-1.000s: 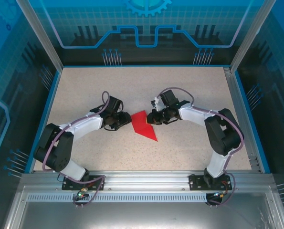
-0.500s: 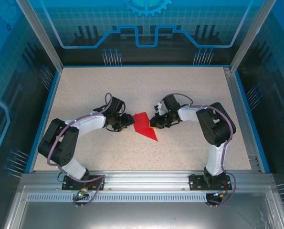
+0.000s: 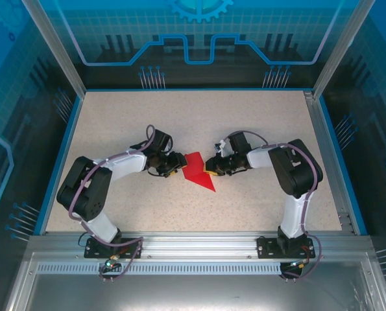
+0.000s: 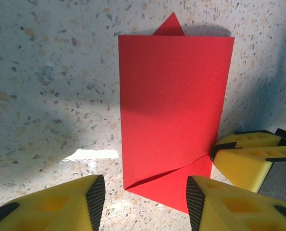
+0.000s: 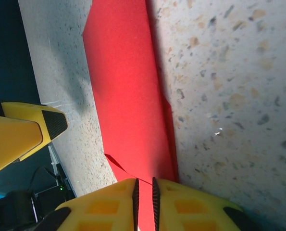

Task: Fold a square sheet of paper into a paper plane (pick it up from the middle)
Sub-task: Fold the wing for the fifth time at the center of the table.

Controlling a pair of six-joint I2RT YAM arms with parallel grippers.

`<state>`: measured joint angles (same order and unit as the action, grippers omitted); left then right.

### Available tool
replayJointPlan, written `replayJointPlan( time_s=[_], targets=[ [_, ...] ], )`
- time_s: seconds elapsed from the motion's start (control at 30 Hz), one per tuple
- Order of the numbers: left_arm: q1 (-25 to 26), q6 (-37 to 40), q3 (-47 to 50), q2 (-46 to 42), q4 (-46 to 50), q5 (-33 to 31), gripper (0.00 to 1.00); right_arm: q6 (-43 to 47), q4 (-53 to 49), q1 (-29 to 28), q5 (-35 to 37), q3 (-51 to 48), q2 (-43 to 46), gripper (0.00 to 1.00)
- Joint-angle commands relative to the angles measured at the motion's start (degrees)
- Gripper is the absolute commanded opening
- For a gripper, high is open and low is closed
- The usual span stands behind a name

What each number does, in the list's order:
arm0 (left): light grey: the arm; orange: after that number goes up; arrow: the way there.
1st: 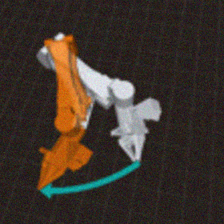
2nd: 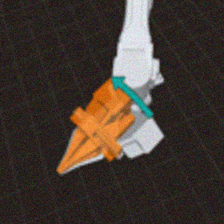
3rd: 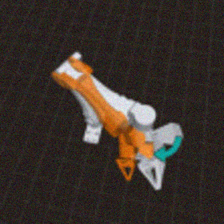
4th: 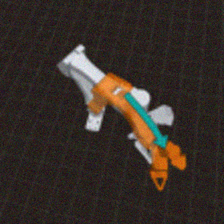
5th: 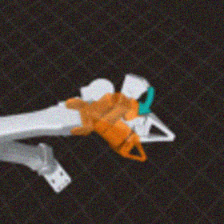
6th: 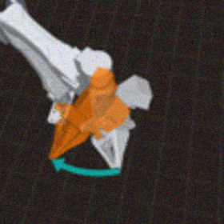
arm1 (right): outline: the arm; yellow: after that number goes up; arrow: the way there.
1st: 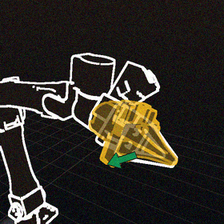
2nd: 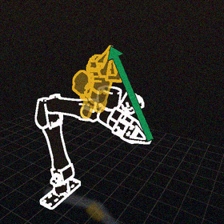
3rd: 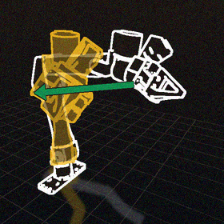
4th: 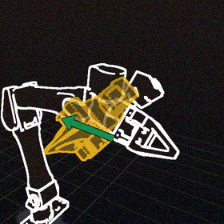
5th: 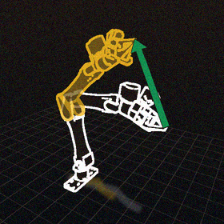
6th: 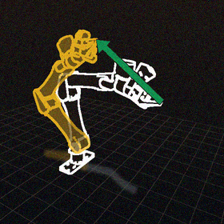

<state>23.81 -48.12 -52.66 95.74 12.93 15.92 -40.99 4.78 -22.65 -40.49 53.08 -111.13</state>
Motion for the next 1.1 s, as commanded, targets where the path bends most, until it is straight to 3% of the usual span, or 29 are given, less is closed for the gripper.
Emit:
replayJointPlan(
  time_s=[0.0, 0.2, 0.33, 1.07],
  targets=[
    [0.2, -0.75, -1.65, 0.54, -0.62, 1.48, 0.52, 2.85, -7.07, -0.84, 5.91, 0.74, 3.07, 0.23],
    [0.26, -0.67, -1.83, 1.01, -0.54, 1.58, 0.52, 8.54, -16.85, -2.72, 13.44, 5.4, 7.32, 0.38],
    [0.21, -0.33, -1.9, 1.02, -0.37, 1.66, 0.52, 9.52, -18.72, -3.42, 15.3, 6.62, 6.81, 0.42],
    [0.26, 0.57, -1.83, 1.55, 0.39, 1.39, 0.52, 12.18, -19.11, -5.91, 10.43, 9.23, 1.0, 0.45]
  ],
)
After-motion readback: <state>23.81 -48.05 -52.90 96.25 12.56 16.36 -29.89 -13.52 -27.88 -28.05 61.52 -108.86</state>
